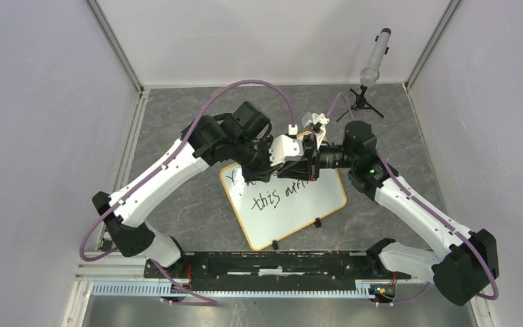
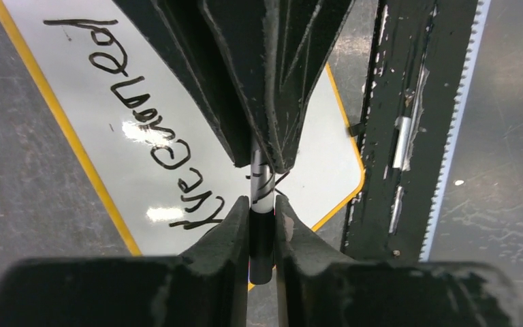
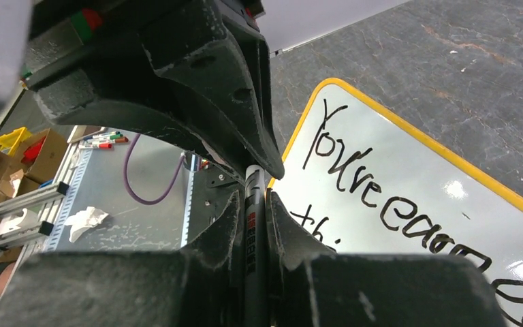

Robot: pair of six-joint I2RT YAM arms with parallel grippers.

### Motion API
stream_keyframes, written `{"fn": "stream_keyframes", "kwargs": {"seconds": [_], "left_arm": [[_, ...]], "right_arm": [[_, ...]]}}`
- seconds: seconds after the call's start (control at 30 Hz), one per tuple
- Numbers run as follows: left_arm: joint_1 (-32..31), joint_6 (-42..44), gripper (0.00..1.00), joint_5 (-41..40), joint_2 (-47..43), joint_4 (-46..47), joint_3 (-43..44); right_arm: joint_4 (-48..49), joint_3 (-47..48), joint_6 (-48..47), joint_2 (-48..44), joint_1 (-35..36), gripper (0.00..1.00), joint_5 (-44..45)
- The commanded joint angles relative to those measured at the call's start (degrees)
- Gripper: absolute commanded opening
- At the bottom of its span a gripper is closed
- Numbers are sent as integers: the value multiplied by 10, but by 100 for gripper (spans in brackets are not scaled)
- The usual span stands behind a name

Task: Write a sentence on the whiteboard
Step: Place the whiteboard marker at the center of the board.

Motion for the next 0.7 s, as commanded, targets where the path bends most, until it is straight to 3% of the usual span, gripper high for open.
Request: {"fn": "stream_keyframes", "kwargs": {"seconds": [0.0, 0.07, 0.2, 0.3, 0.5, 0.67], "left_arm": [[7, -34, 12, -2, -17, 35, -13], [28, -51, 3, 24, -25, 40, -21], [106, -89, 2, 89, -44, 54, -35], [166, -121, 2, 122, -66, 72, -37], [325, -153, 2, 128, -99, 67, -19], [480, -134, 2, 150, -121, 41, -38]], "right_arm": [[24, 15, 14, -14, 1, 4, -15], [13, 21, 7, -14, -10, 15, -13], [-24, 46, -19, -15, -60, 48, -16], [-76, 70, -64, -16, -108, 67, -19], [-262, 151, -229, -1, -217, 93, -21], [-403, 196, -357, 31, -361, 98, -59]]}}
